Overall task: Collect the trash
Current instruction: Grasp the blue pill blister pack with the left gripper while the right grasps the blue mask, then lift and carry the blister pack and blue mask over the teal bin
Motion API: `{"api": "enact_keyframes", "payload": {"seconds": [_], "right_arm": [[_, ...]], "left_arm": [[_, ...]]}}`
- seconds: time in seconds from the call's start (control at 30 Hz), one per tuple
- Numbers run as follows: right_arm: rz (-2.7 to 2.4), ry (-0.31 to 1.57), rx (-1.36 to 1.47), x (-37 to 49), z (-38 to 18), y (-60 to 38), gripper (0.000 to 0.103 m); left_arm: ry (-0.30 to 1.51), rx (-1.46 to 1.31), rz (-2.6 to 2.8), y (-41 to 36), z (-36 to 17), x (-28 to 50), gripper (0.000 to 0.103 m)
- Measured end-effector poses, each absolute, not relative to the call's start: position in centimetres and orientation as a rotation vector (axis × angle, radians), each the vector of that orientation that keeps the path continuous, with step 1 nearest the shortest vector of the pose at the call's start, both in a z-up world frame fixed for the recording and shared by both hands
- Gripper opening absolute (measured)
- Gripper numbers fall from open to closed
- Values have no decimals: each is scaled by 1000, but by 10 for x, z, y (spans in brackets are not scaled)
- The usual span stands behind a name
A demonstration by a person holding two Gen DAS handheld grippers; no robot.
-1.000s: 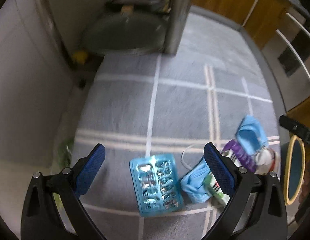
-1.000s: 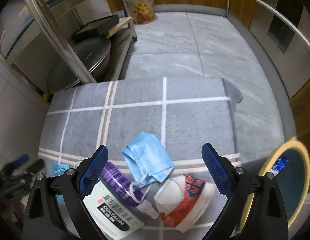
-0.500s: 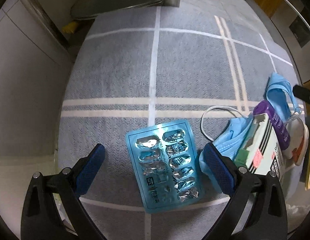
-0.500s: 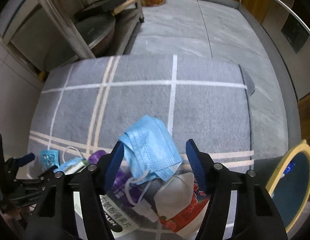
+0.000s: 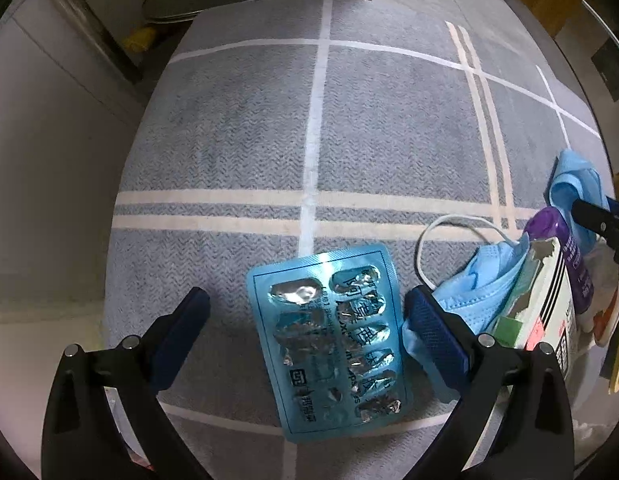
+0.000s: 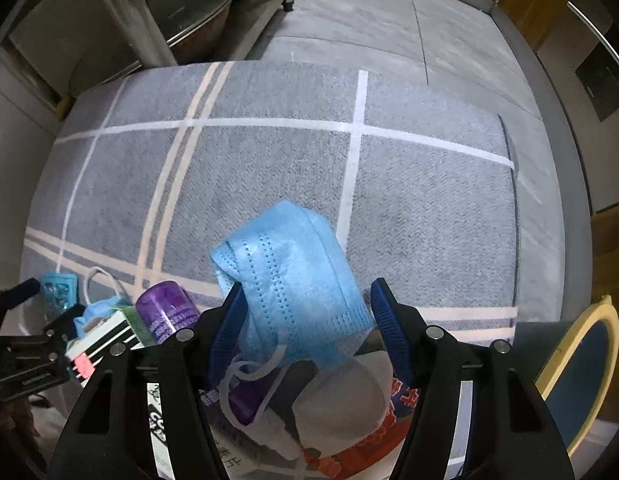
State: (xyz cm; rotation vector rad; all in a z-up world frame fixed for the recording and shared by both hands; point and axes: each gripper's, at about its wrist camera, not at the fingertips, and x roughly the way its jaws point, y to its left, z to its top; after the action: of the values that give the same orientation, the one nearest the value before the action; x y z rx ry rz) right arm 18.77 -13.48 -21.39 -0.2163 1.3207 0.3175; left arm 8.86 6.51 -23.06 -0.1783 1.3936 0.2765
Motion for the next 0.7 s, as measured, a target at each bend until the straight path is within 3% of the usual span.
{"api": "enact_keyframes", "payload": {"seconds": [0.07,0.17,0.33,0.7], "right_arm": [[320,1331,-222,189,-218,-133,61],[320,1354,-210,192,-221,-134,38],[337,1336,-171,192,-213,-136,19],[369,1229,-35,188,-167,-152,14]], "left_arm": [[1383,-217,323,68,-227,87,91],[1363,-220,330,68,-223,85,74],[1349,-230,287,67,-218,87,73],[1193,-171,251,67,-169,84,72]]}}
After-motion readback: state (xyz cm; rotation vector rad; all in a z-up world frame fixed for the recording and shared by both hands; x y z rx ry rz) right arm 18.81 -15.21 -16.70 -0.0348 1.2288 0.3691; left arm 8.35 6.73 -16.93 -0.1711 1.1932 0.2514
